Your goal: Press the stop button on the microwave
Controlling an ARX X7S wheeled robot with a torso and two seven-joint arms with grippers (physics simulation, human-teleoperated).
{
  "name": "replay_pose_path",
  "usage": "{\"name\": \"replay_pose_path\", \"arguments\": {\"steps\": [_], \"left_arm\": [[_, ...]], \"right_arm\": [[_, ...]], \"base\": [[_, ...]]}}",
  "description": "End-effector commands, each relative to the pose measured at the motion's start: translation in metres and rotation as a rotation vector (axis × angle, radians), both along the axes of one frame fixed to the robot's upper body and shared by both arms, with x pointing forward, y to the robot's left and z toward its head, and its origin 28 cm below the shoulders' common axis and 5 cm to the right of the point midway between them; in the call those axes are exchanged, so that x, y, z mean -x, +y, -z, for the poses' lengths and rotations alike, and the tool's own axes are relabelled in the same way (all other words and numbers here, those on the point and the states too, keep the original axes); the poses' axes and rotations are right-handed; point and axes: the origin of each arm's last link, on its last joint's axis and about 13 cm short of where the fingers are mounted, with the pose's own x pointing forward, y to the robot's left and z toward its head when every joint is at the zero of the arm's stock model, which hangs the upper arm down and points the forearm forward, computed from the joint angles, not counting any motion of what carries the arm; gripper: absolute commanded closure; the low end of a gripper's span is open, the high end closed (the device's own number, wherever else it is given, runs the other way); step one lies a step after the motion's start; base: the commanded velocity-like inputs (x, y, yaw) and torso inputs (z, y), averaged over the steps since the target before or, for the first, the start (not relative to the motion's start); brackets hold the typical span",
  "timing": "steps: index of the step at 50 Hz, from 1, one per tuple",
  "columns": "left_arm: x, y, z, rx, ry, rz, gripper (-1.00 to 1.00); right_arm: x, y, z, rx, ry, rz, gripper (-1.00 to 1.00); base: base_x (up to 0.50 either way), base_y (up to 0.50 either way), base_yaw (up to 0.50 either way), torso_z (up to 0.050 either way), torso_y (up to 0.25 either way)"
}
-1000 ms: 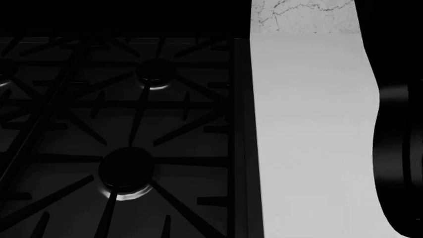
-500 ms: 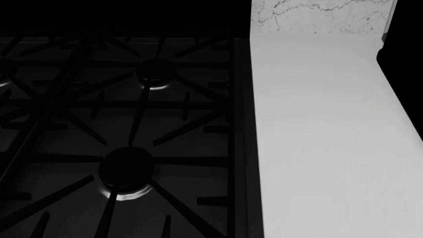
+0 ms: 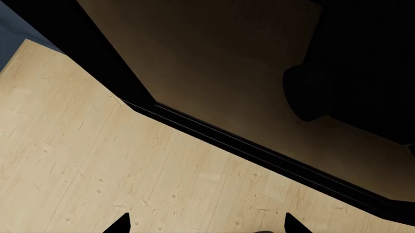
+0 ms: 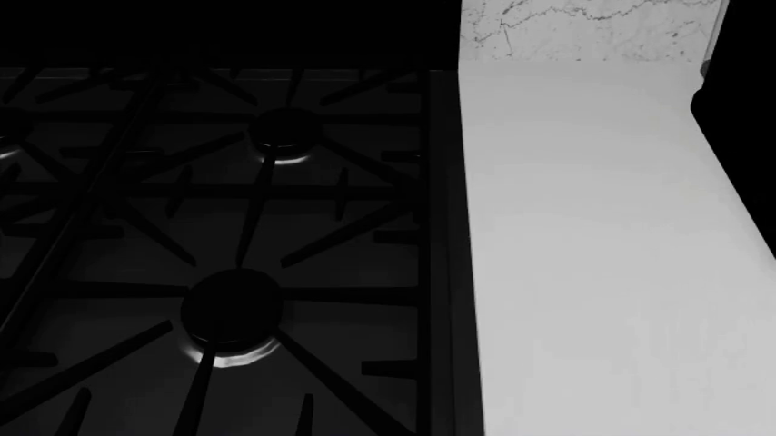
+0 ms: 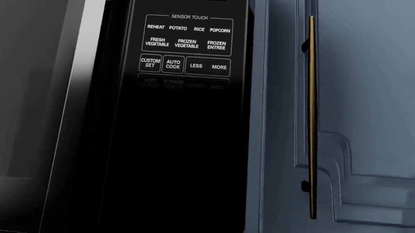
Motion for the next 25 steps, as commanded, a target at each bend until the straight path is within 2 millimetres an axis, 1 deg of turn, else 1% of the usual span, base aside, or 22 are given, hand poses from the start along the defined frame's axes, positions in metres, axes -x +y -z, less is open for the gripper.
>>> {"name": "replay_pose_path", "arguments": {"steps": [1,11,20,25], "left_arm": [[0.0000,0.0000,0.0000,0.000,0.000,0.000,-1.00],[0.0000,0.0000,0.0000,0.000,0.000,0.000,-1.00],[0.0000,0.0000,0.0000,0.000,0.000,0.000,-1.00],[0.0000,0.0000,0.0000,0.000,0.000,0.000,-1.00]], "right_arm": [[-0.0044,-0.0041,0.0079,0.002,0.038,0.032,1.00],[-0.0047,-0.0051,0.0144,0.011,0.064,0.040,1.00],[-0.0024,-0.0038,0.0163,0.017,0.067,0.031,1.00],[0.0000,-0.0035,0.0131,0.015,0.061,0.025,1.00]], "base": [[0.00,0.00,0.00,0.000,0.000],[0.00,0.00,0.00,0.000,0.000],[0.00,0.00,0.00,0.000,0.000],[0.00,0.00,0.00,0.000,0.000]]}}
